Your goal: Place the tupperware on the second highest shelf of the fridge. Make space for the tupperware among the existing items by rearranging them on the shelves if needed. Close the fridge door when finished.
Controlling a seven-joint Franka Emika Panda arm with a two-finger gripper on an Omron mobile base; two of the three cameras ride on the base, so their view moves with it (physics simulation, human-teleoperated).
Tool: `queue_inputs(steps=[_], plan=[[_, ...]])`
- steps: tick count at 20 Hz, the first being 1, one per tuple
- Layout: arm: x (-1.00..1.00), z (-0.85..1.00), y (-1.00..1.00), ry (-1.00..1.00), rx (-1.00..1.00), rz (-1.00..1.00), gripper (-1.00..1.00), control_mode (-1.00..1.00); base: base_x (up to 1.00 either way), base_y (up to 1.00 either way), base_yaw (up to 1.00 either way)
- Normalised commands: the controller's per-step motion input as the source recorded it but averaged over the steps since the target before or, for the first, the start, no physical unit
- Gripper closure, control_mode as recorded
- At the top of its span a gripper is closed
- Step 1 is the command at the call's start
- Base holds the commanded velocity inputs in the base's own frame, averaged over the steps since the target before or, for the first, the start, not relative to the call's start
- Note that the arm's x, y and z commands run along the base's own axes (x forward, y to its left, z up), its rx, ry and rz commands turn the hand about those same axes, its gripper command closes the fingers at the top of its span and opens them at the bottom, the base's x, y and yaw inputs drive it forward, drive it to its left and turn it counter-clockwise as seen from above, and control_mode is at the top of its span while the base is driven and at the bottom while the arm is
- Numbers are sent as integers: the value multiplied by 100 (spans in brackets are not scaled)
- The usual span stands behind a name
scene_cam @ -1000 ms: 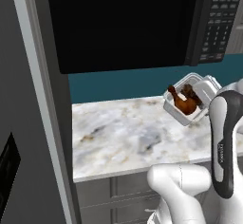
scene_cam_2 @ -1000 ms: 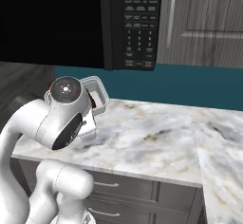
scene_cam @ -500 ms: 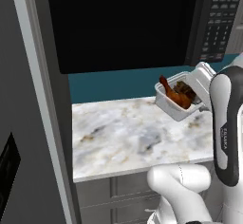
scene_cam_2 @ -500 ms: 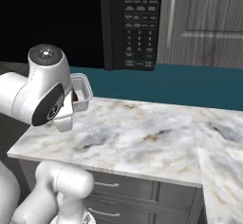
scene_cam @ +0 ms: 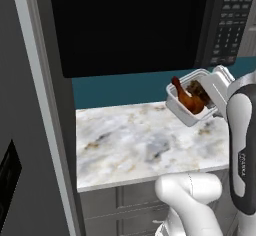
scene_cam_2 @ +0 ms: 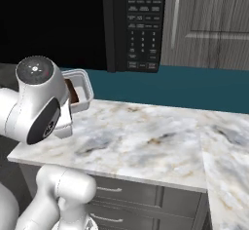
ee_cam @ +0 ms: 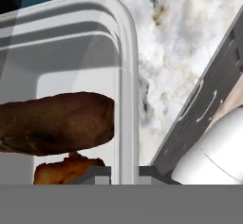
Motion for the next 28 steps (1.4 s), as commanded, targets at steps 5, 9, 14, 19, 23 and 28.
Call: queue_inputs(steps=[5, 9, 14, 19, 23, 28], plan=[[0, 0, -4, -1, 0, 0, 100, 100, -2, 0, 0], [0, 0, 0, 0, 0, 0, 100, 100, -83, 0, 14], [0, 0, 0, 0, 0, 0, 100, 100, -93, 0, 35], [0, 0, 0, 0, 0, 0, 100, 100, -74, -24, 61], [0, 0, 0, 0, 0, 0, 100, 100, -40, -26, 69], [0, 0, 0, 0, 0, 0, 100, 100, -32, -30, 65]])
